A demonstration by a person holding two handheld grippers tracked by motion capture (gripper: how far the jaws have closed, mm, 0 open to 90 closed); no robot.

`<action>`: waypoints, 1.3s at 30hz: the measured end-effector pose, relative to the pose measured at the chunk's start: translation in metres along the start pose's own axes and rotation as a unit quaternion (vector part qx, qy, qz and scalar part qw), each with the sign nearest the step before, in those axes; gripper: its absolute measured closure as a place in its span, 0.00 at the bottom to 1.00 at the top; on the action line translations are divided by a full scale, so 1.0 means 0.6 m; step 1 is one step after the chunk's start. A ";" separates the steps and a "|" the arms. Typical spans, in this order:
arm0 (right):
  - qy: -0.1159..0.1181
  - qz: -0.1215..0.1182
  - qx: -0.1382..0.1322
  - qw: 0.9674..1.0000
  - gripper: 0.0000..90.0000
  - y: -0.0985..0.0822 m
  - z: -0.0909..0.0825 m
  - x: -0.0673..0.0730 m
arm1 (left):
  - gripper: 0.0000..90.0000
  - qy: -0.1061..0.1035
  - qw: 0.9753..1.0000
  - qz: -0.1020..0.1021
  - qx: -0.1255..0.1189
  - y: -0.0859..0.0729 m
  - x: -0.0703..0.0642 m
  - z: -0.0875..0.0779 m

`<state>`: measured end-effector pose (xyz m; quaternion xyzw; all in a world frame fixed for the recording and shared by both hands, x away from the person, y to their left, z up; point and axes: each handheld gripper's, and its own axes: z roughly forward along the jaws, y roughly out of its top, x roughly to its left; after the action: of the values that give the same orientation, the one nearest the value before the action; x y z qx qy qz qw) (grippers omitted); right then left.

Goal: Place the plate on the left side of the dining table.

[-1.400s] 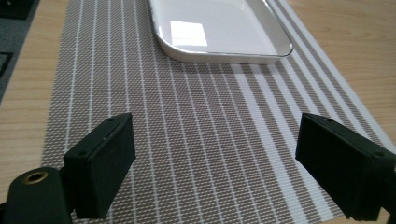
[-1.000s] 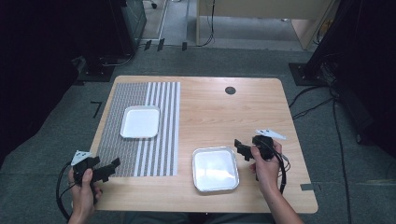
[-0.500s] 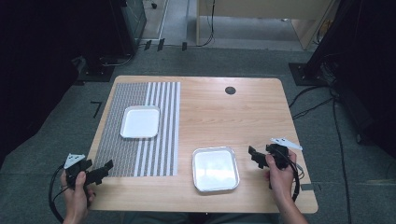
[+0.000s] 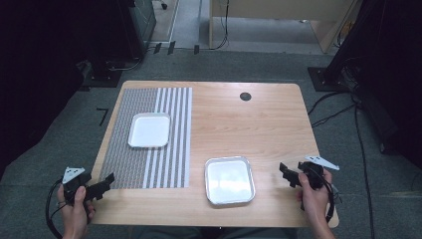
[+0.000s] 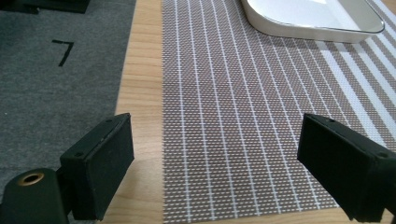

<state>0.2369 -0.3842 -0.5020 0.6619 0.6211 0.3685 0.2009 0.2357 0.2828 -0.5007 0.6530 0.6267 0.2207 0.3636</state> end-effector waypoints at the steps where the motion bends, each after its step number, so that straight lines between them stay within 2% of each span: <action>1: -0.001 0.003 0.001 1.000 0.25 -0.002 -0.002 -0.003 | 0.12 0.003 1.000 0.002 0.000 0.000 0.003 -0.001; 3: -0.002 0.003 0.000 1.000 0.25 -0.003 -0.004 -0.008 | 0.12 0.005 1.000 0.000 -0.001 0.000 0.004 -0.002; 4: -0.007 0.009 -0.001 1.000 0.25 -0.007 -0.012 -0.019 | 0.12 0.006 1.000 -0.002 0.000 0.000 0.009 -0.003; 8: -0.016 0.016 -0.004 1.000 0.25 -0.015 -0.025 -0.041 | 0.12 0.009 1.000 -0.003 0.003 -0.003 0.014 -0.004; 15: -0.035 0.010 0.000 0.999 0.25 -0.035 -0.043 -0.071 | 0.12 0.016 1.000 -0.003 0.002 -0.006 0.022 -0.009; 18: -0.045 0.005 -0.002 0.999 0.25 -0.043 -0.051 -0.085 | 0.12 0.020 1.000 0.003 0.005 -0.010 0.026 -0.011; 22: -0.049 0.012 -0.001 0.999 0.25 -0.053 -0.060 -0.101 | 0.12 0.026 1.000 0.013 0.011 -0.013 0.028 -0.012; 26: -0.053 0.007 0.000 0.999 0.25 -0.063 -0.063 -0.103 | 0.12 0.033 0.999 0.015 0.019 -0.016 0.029 -0.009; 29: -0.070 -0.018 -0.001 0.997 0.25 -0.069 -0.064 -0.098 | 0.12 0.039 0.999 0.025 0.026 -0.020 0.023 -0.005; 30: -0.075 -0.025 -0.002 0.997 0.24 -0.071 -0.062 -0.095 | 0.12 0.044 0.998 0.035 0.028 -0.022 0.018 -0.003; 31: -0.075 -0.025 -0.002 0.997 0.24 -0.071 -0.062 -0.095 | 0.12 0.044 0.998 0.035 0.028 -0.022 0.018 -0.003; 32: -0.089 -0.048 -0.004 0.995 0.23 -0.076 -0.059 -0.087 | 0.12 0.045 0.998 0.039 0.030 -0.023 0.016 -0.001; 33: -0.093 -0.053 -0.001 0.994 0.22 -0.076 -0.058 -0.085 | 0.12 0.048 0.997 0.041 0.034 -0.024 0.015 0.000; 36: -0.094 -0.057 0.003 0.994 0.19 -0.076 -0.056 -0.082 | 0.11 0.053 0.997 0.043 0.042 -0.026 0.015 0.004; 39: -0.093 -0.057 0.004 0.994 0.18 -0.076 -0.056 -0.082 | 0.11 0.047 0.997 0.038 0.042 -0.027 0.018 0.005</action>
<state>0.1838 -0.4315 -0.5250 0.6575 0.6380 0.2910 0.2758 0.2284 0.2921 -0.5165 0.6797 0.6266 0.2379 0.2979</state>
